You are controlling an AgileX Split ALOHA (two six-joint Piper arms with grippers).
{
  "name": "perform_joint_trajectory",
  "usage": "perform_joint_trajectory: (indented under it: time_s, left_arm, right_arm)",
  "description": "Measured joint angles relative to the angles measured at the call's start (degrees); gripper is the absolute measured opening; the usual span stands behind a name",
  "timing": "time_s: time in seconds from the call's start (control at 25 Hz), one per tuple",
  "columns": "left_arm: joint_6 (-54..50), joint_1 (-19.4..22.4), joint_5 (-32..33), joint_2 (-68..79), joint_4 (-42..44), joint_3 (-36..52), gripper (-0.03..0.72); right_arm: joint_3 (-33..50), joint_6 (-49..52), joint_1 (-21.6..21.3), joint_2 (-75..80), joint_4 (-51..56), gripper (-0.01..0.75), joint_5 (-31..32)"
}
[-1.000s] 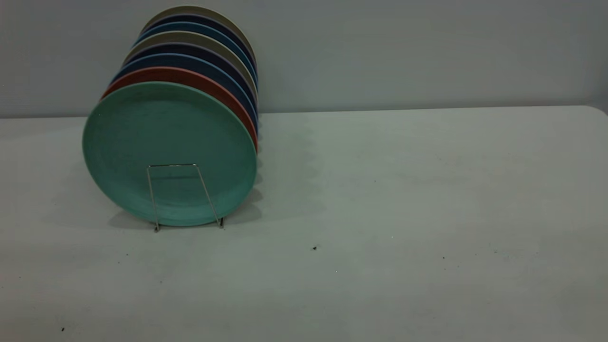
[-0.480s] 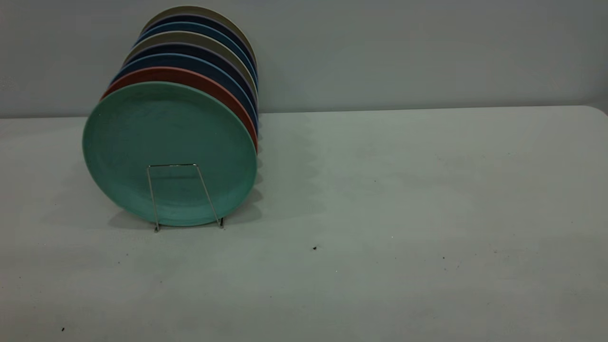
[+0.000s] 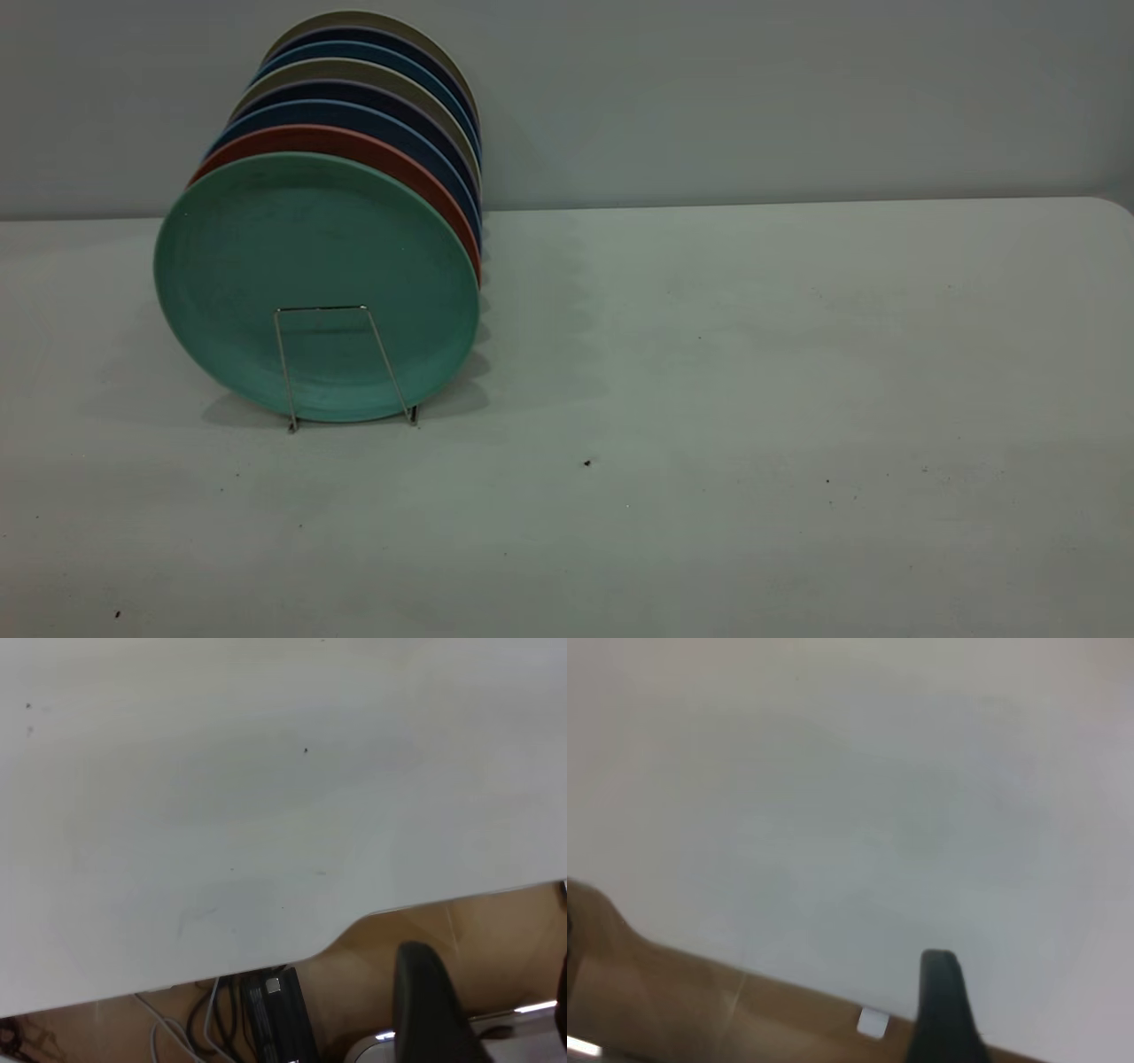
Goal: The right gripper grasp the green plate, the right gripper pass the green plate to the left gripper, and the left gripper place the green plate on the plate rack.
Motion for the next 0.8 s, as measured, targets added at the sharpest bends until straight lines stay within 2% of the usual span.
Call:
perform_joint_trajectory:
  time_s: [0.2, 0.52, 0.8]
  left_arm:
    - [0.0, -0.05, -0.05, -3.71, 0.0, 0.0, 0.375]
    - [0.0, -0.37, 0.12, -14.11, 0.0, 0.0, 0.375]
    - [0.0, -1.69, 0.53, -16.96, -0.06, 0.0, 0.375]
  right_arm:
    - [0.0, 0.0, -2.95, -7.76, -0.15, 0.552, 0.0]
    - [0.0, -0.1, -3.3, -12.63, -0.15, 0.552, 0.32]
    - [0.0, -0.1, -3.3, -12.63, -0.17, 0.552, 0.32]
